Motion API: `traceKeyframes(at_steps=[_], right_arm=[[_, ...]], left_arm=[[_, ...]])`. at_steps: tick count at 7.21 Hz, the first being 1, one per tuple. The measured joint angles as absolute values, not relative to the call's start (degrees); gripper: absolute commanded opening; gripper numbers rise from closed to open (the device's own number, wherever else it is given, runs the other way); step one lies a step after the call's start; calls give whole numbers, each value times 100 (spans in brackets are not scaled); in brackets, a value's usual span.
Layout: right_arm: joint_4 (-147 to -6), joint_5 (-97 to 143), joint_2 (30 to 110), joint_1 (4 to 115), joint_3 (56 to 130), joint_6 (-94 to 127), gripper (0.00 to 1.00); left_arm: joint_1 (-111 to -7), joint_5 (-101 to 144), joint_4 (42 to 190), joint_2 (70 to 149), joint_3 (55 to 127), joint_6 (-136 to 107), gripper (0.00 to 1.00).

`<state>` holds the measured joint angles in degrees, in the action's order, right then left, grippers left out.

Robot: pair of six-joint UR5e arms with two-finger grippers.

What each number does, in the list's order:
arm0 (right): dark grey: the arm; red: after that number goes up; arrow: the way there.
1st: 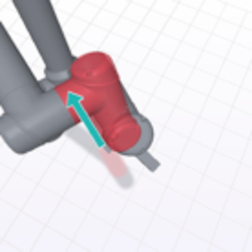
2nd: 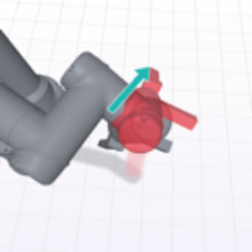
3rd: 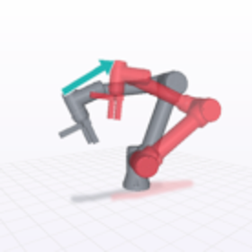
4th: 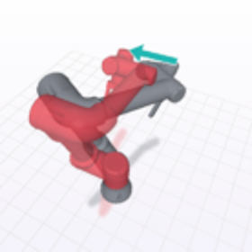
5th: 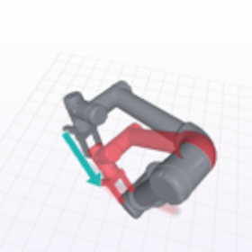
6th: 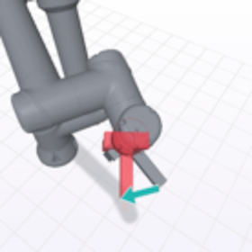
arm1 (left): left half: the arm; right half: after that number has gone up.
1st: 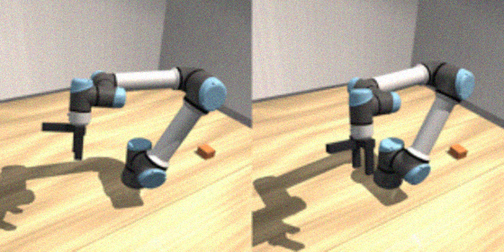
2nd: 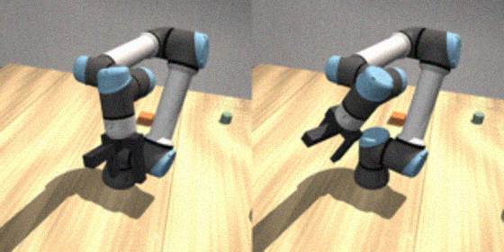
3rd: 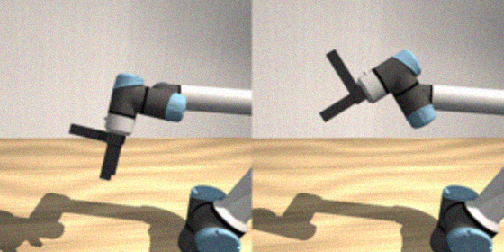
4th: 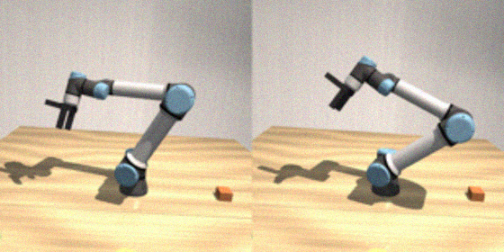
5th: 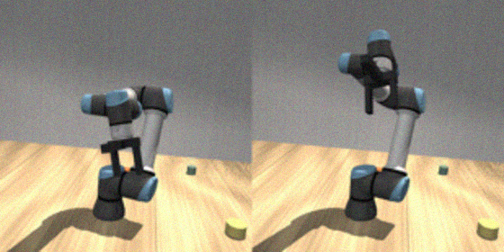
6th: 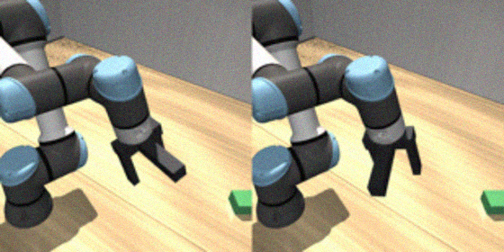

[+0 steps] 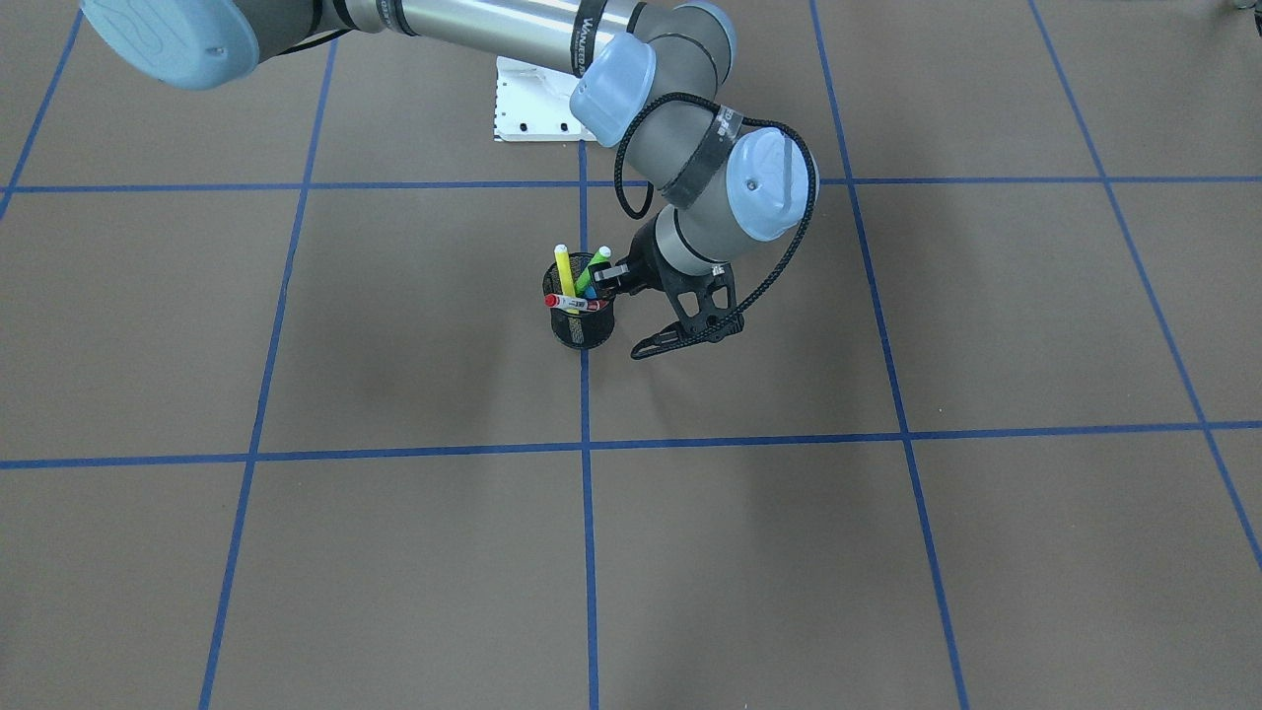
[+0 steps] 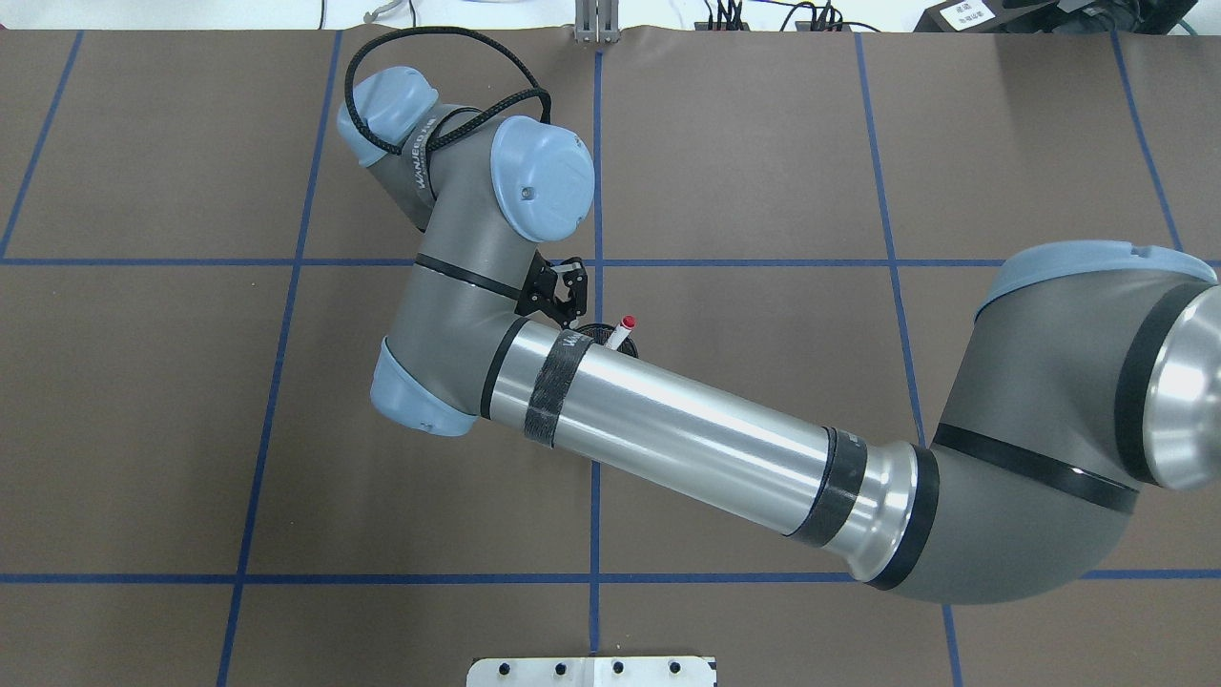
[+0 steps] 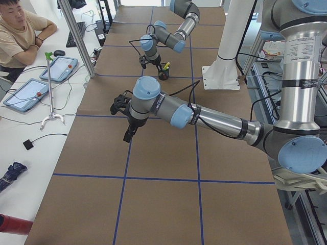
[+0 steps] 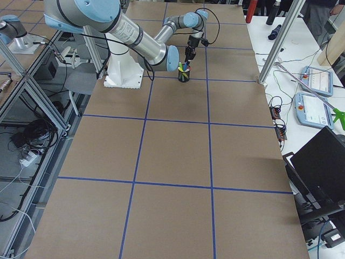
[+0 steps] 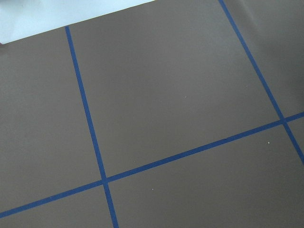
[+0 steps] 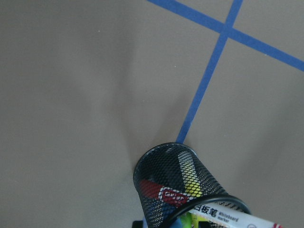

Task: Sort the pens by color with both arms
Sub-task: 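Lower the right gripper into the cup and grasp the blue marker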

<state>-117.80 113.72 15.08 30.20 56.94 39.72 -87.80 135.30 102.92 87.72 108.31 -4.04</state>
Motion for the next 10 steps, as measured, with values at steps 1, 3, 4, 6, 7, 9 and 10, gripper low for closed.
traceKeyframes(at_steps=[1,3,4,6,7,9,10], right_arm=[[-11783,11377,1510,3009,5711,3972,33],[-11791,11380,1541,3000,5722,3973,36],[-11795,11378,1580,2998,5752,3973,41],[-11842,11383,1689,2998,5947,3978,44],[-11880,11385,1714,2990,6027,3980,43],[-11905,11381,1736,2969,6083,3993,25],[-11908,11376,1736,2966,6087,3997,16]], left_arm=[[-8780,13527,10292,8771,10830,-404,100],[-8780,13526,10288,8769,10828,-403,100],[-8778,13526,10290,8766,10828,-399,100],[-8776,13528,10292,8763,10829,-390,100],[-8774,13532,10292,8763,10833,-388,100],[-8769,13535,10292,8763,10836,-387,100],[-8766,13535,10292,8763,10835,-387,100]])
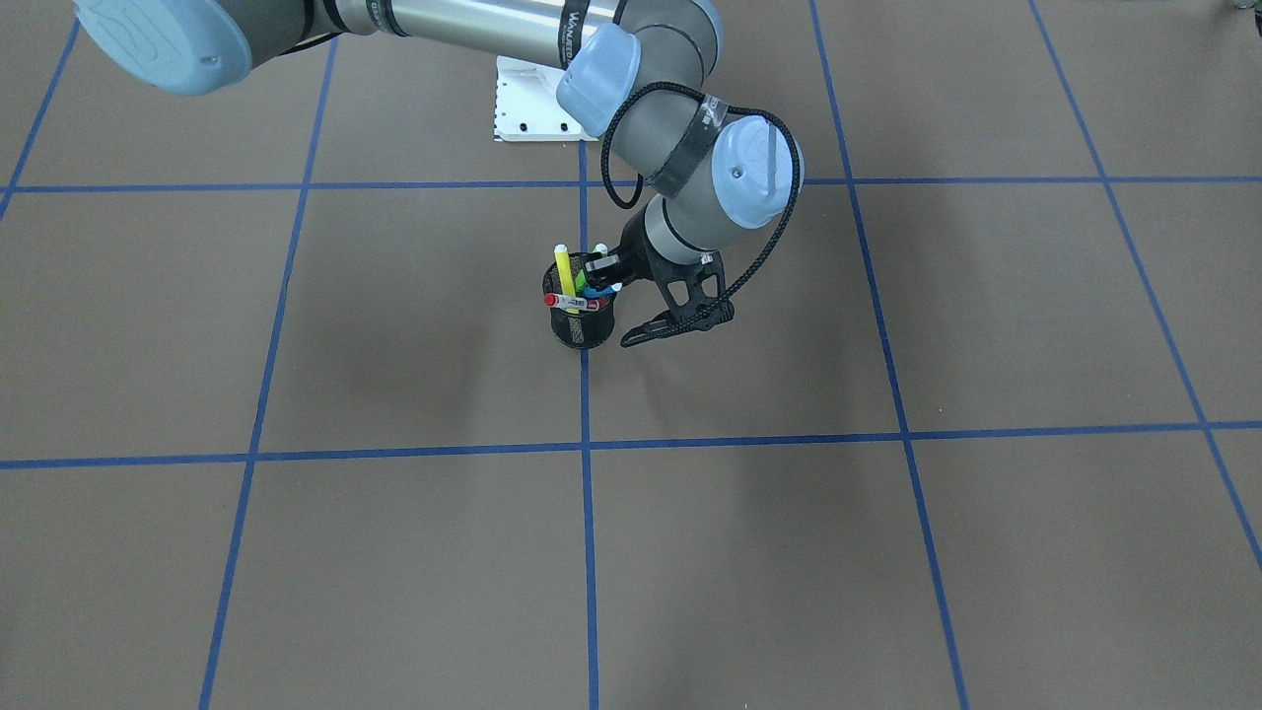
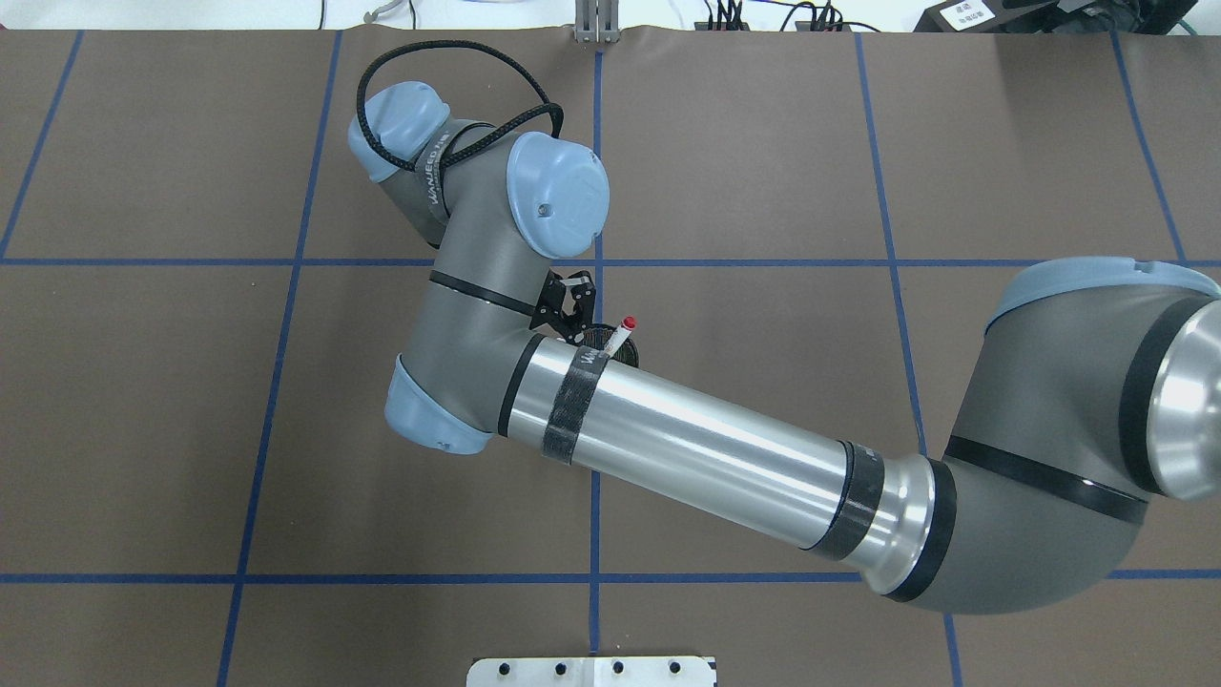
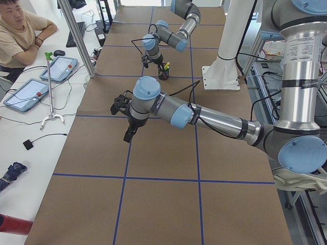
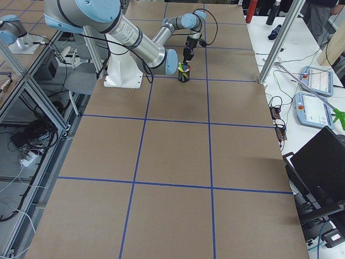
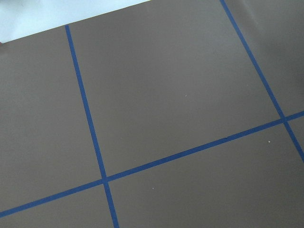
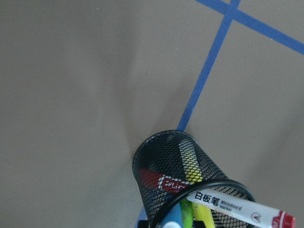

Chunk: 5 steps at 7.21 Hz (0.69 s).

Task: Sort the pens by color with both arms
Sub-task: 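Lower the right gripper into the cup and grasp the blue marker, then lift the blue marker out of the cup with the right gripper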

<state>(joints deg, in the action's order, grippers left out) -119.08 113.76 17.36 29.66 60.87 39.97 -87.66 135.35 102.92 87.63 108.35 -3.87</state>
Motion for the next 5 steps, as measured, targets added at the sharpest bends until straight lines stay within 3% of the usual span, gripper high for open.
traceKeyframes(at_steps=[3,5], right_arm=[[-11942,11351,1730,2971,6203,4001,3],[-12243,11274,1731,3058,6673,4001,0]], left_arm=[[-8752,13541,10292,8710,10835,-379,100],[-8748,13544,10292,8703,10837,-384,100]])
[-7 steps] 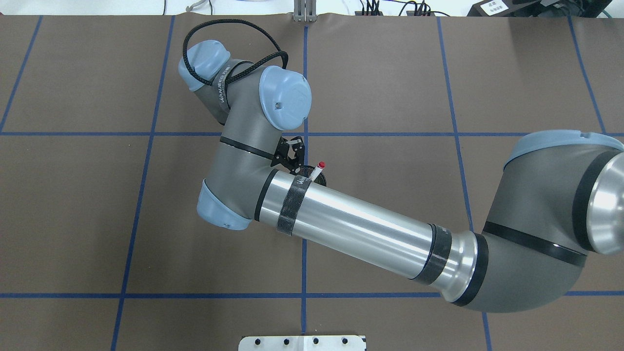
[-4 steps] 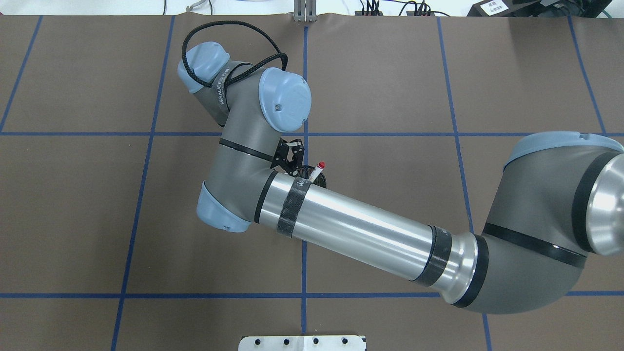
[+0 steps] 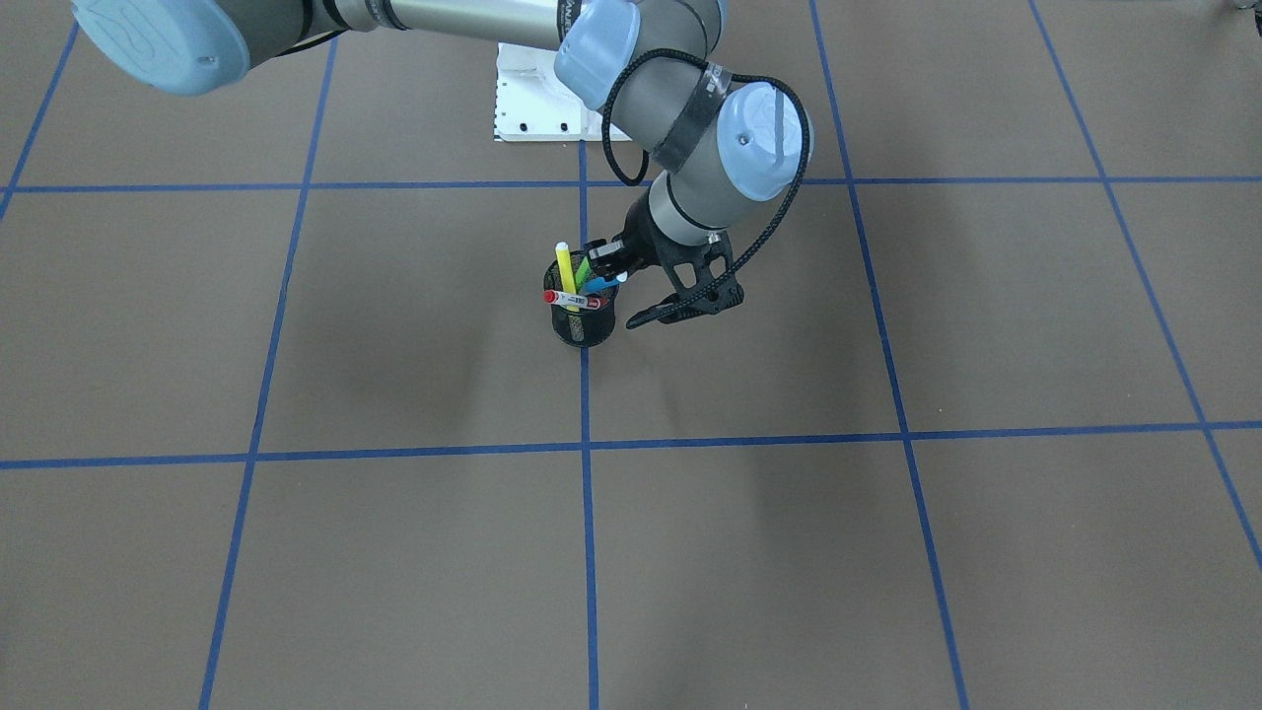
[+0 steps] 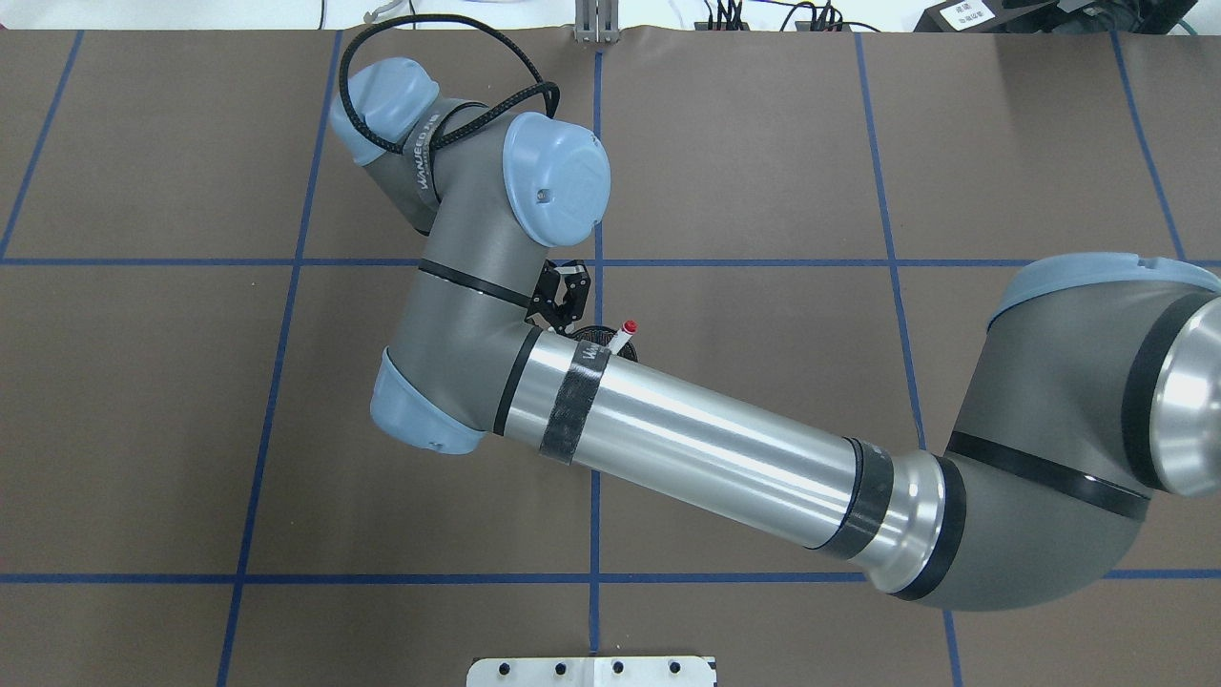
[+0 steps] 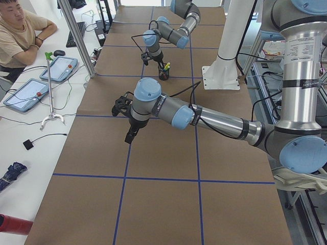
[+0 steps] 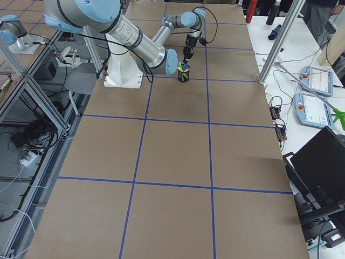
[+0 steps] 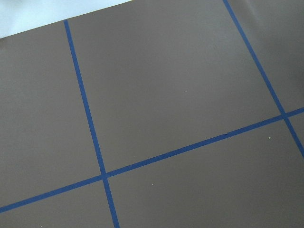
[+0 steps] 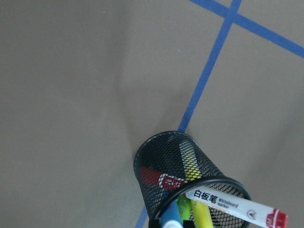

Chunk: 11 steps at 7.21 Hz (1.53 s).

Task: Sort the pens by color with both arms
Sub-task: 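Lift the blue marker out of the cup with the right gripper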

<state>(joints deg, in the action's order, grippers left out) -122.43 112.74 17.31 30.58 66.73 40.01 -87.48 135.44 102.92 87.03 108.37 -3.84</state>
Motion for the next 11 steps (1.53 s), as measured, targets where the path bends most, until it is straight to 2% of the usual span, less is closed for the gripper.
traceKeyframes(at_steps=[3,5,6,9,11], right_arm=[[-12634,11217,1717,3579,7689,4035,0],[-12565,11005,1728,4016,8117,4070,0],[-12202,10776,1876,4203,8186,4181,0],[-9567,9790,3263,4460,8188,4633,0],[-8550,8940,3856,4487,8175,4925,0]], left_arm=[[-8745,13554,10292,8701,10837,-387,100],[-8740,13560,10292,8701,10837,-392,100],[-8725,13561,10290,8701,10835,-394,100],[-8659,13561,10291,8701,10807,-417,100],[-8604,13556,10292,8701,10802,-431,100]])
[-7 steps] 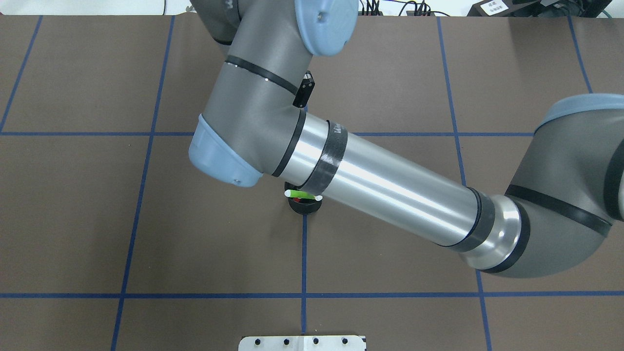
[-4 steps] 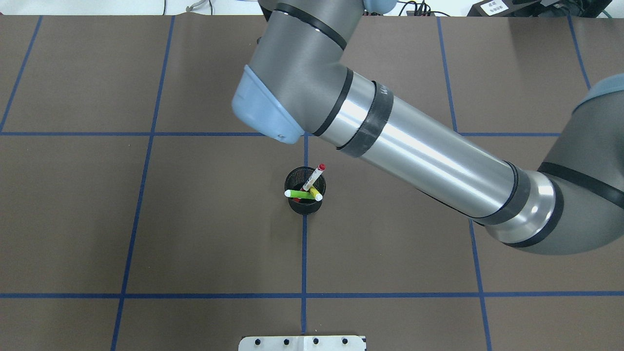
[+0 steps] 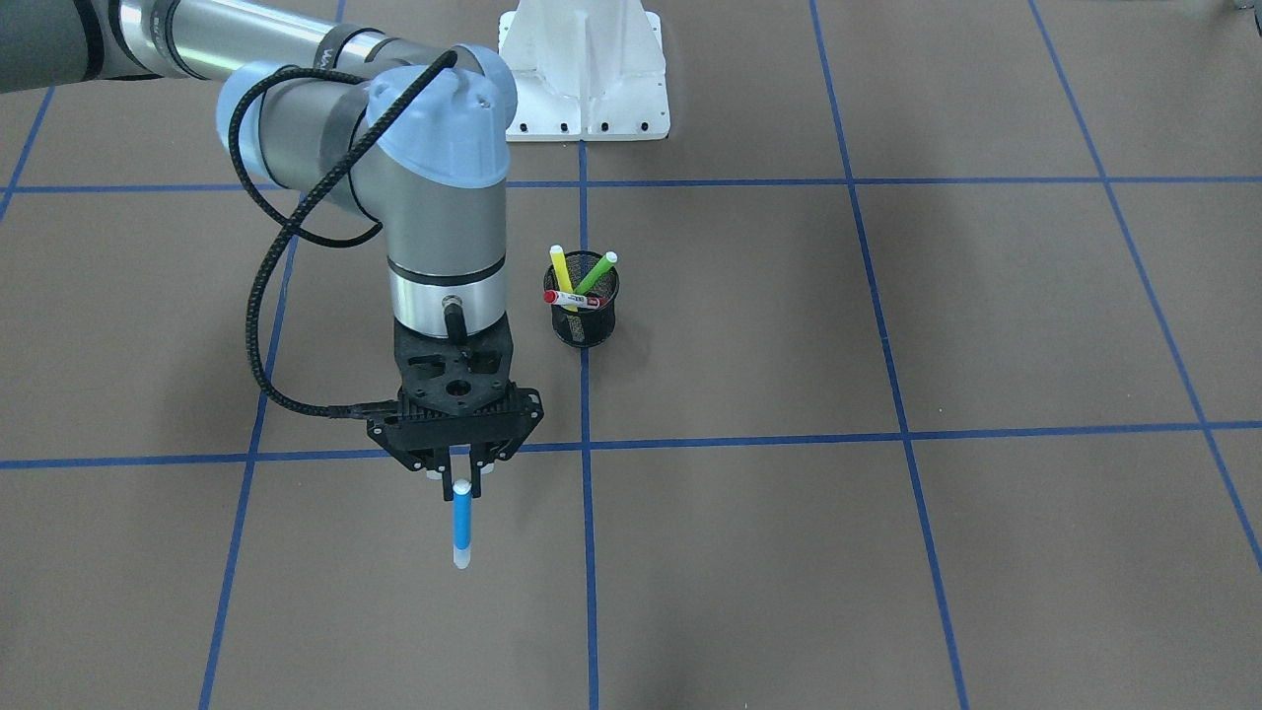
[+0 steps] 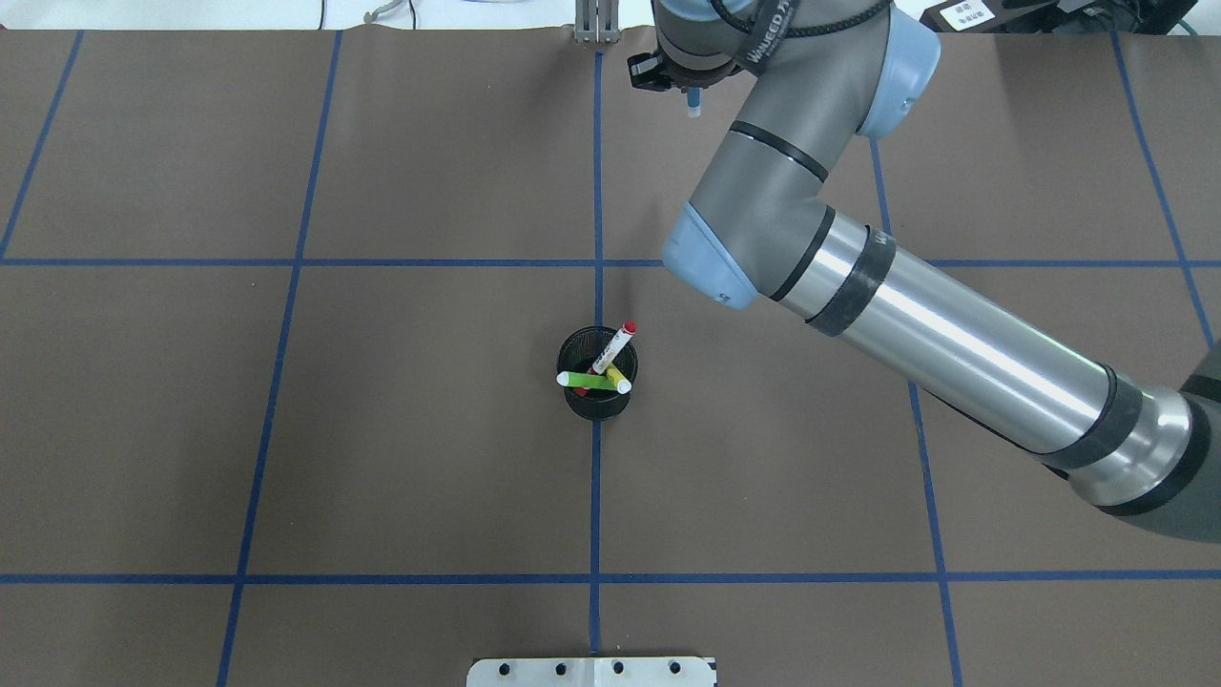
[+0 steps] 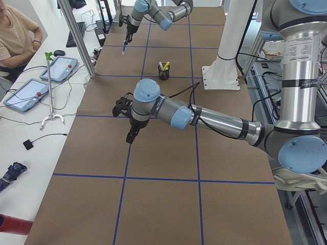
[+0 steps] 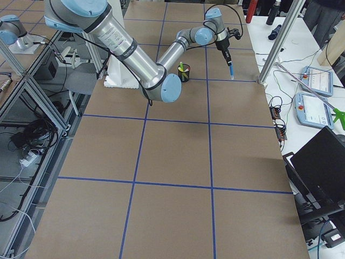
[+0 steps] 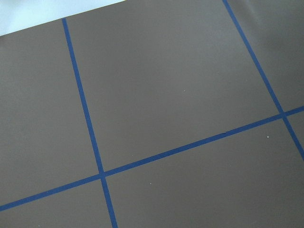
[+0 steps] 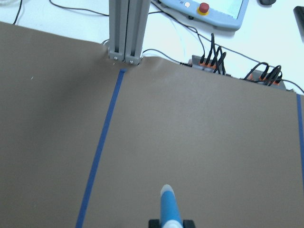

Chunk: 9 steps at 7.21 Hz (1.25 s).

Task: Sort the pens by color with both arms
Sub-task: 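Lift the blue marker out of the cup with the right gripper, then lay the blue marker on the table farther from the robot, release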

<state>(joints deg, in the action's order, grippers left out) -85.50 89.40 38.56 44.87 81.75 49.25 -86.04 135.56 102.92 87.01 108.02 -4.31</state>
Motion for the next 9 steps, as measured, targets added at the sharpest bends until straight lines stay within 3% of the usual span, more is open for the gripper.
traceKeyframes(at_steps=[3,7,8,9], right_arm=[[-6657,7090,4882,4072,8047,5634,0],[-4920,5332,5214,2985,7322,6709,0],[-4729,5200,5247,2931,7153,6710,14],[-4661,5089,5270,2905,7057,6685,42]], left_arm=[[-8541,13561,10292,8701,10802,-433,100],[-8534,13562,10298,8701,10741,-423,100],[-8534,13562,10300,8701,10733,-422,100],[-8534,13562,10301,8701,10727,-422,100]])
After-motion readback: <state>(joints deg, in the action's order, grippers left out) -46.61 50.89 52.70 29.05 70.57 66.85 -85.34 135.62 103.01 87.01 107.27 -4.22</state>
